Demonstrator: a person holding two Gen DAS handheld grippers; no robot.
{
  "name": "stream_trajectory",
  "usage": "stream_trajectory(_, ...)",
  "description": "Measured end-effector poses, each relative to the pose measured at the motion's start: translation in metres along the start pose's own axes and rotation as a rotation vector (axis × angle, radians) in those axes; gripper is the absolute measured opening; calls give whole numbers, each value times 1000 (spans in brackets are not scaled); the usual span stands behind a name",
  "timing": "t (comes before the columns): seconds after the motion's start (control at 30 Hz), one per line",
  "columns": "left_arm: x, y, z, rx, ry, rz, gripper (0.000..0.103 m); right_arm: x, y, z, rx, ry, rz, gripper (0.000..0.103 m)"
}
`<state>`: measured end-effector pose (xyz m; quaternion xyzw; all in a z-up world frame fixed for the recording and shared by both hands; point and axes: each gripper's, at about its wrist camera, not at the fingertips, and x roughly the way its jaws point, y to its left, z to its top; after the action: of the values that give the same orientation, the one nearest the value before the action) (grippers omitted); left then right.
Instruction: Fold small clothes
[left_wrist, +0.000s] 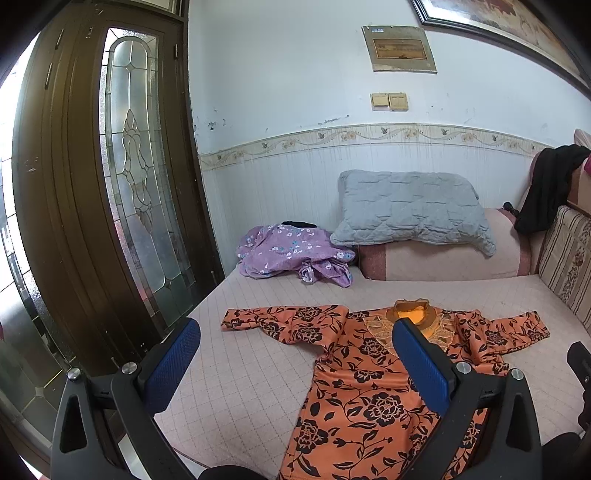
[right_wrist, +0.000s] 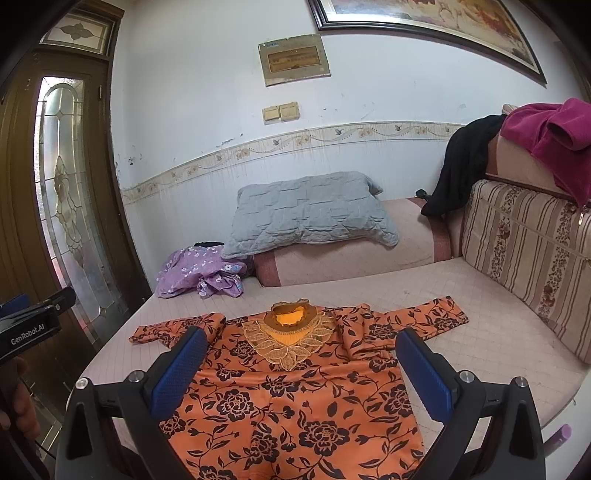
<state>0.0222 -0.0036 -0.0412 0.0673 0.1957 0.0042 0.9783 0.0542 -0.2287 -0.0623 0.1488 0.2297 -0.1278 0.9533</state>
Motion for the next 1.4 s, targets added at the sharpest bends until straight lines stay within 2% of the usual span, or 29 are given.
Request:
stream_trajectory(0.43,36,-14,-5,21,52,19,103,35,-9,-1,18,36,11,103)
stream_trajectory(0.8,96,-47,-12,68,131,16,103,110,-50,-4,132,125,-13,103)
stream_trajectory(1.03,127,-68,-13,88,156,-5,103,145,-73,2,163,136,-38,103)
stream_trajectory(1.2,172,-89,-32,122,241,-43,103,186,-127,-6,276,184,-35,103)
stream_trajectory(1.4,255,-123,-85,179,407,-103,103,234,-252,-45,550,253,-112,103)
